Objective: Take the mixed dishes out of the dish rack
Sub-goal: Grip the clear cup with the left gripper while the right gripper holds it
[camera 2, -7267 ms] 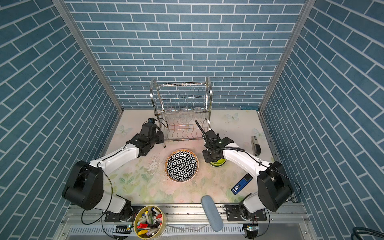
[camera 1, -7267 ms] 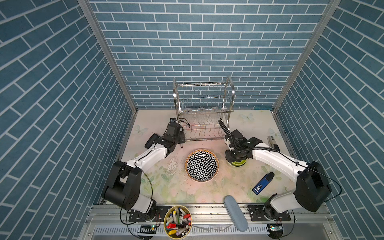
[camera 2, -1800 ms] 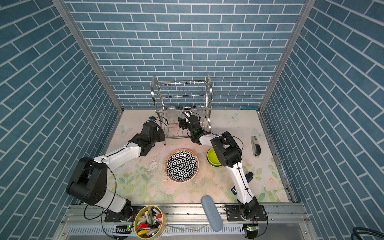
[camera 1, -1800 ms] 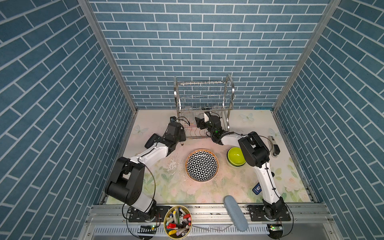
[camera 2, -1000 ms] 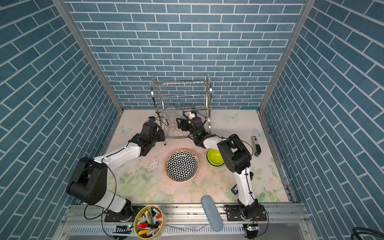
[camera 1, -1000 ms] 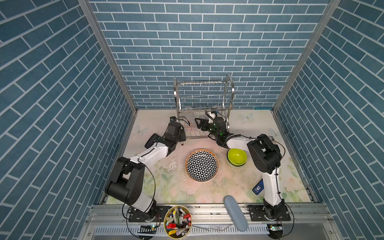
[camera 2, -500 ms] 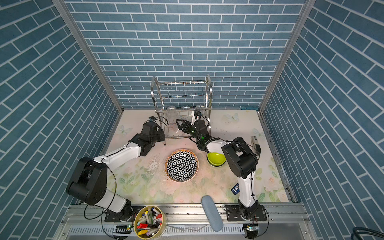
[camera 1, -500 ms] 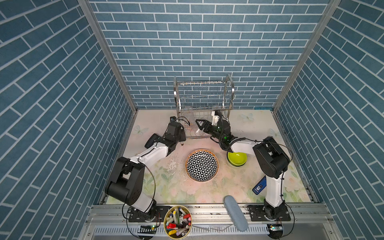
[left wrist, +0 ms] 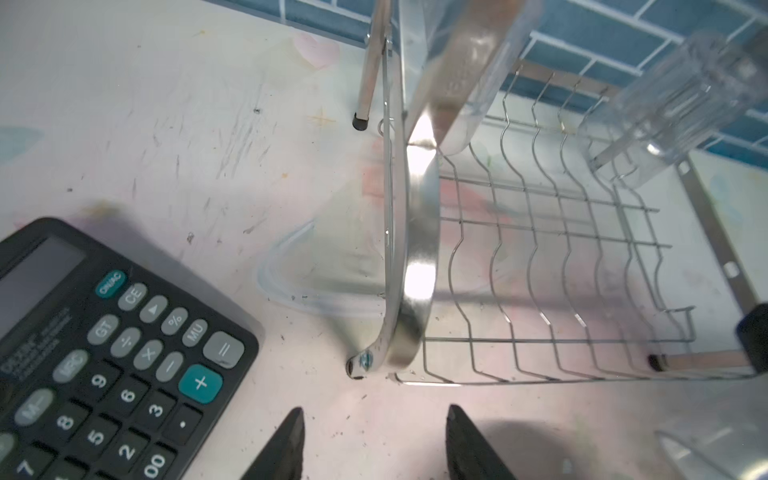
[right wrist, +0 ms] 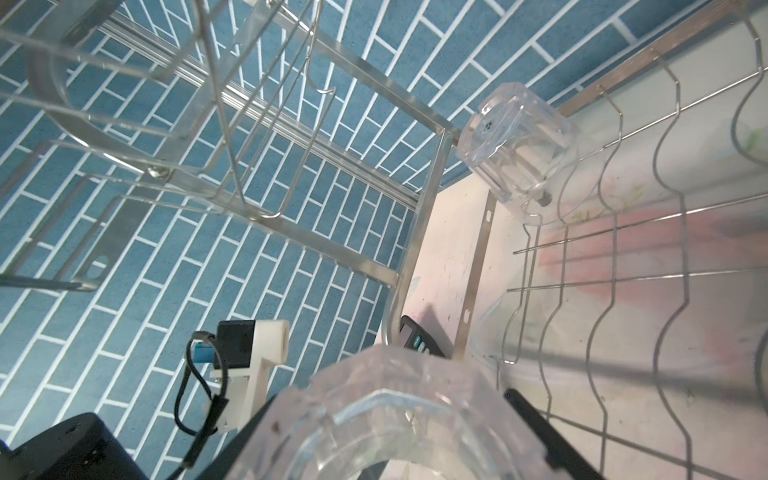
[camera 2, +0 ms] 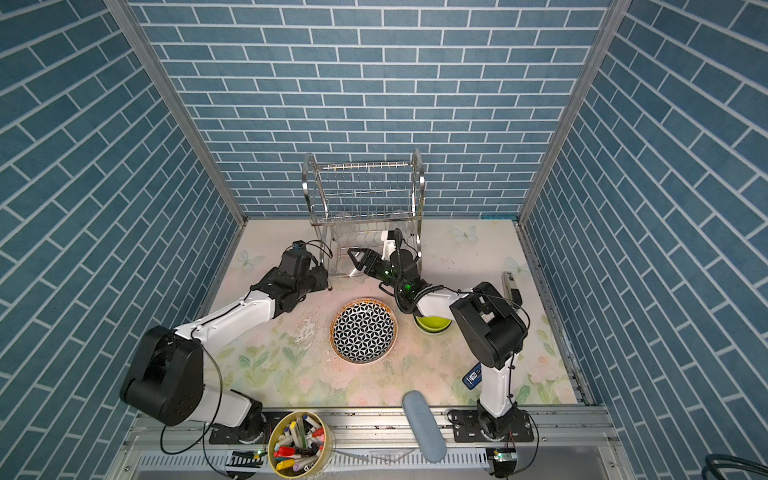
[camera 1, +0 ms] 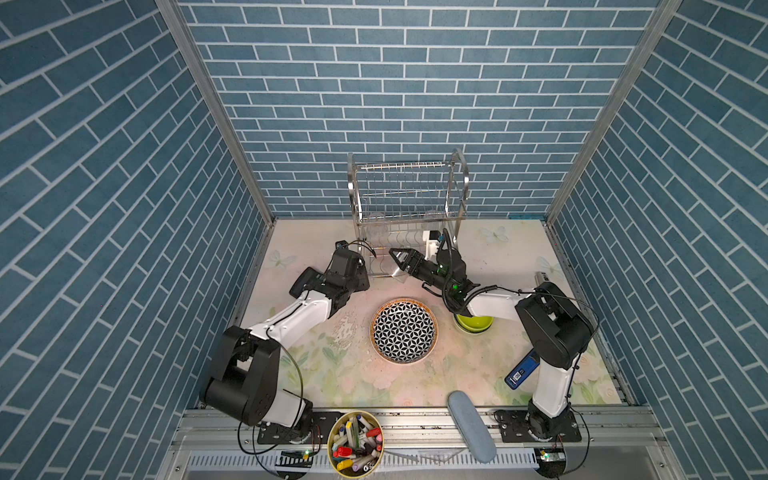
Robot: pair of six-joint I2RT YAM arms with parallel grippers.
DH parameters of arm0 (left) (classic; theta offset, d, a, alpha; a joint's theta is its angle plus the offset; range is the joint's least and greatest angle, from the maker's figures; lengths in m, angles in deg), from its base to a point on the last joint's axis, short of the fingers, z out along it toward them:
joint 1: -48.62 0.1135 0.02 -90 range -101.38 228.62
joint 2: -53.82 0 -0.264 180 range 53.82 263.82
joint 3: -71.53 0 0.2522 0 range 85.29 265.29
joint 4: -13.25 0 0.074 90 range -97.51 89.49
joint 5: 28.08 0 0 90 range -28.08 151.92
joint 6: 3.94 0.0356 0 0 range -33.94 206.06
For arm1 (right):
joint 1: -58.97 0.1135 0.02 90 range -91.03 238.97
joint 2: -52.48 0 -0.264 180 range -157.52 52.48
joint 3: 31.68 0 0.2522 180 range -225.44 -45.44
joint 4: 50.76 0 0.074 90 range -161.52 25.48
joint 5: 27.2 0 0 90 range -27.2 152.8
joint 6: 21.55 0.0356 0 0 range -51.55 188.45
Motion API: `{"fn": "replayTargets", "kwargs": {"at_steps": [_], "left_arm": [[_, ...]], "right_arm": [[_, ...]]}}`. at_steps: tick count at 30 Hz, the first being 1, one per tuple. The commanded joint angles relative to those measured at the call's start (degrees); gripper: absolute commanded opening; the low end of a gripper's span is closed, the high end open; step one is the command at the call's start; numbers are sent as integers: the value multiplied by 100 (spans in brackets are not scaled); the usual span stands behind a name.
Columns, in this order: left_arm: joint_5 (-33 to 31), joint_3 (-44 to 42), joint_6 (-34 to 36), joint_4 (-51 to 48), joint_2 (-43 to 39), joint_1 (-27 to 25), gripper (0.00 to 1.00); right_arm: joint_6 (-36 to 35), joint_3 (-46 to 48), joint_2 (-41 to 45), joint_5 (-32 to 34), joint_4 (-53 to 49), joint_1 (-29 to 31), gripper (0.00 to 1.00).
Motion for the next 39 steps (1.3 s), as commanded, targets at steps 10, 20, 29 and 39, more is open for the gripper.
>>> {"fn": "replayTargets", "kwargs": {"at_steps": [10,20,29,39], "left_arm": [[559,-552,-664,-235,-1479,-69,66],[2109,-634,-1407,1066,-1994,-428,89],[2564,-578,-1985,2152,-1249,-526,73],[2659,-119,-2135,2761,-601,-867,71]], "right_arm": [[-37,370,704,151,361,-49,0],[342,188,672,21,615,-91,0],[847,132,540,-121,993,-168,0],[1474,-66,211,-306,1460,-215,0]]}}
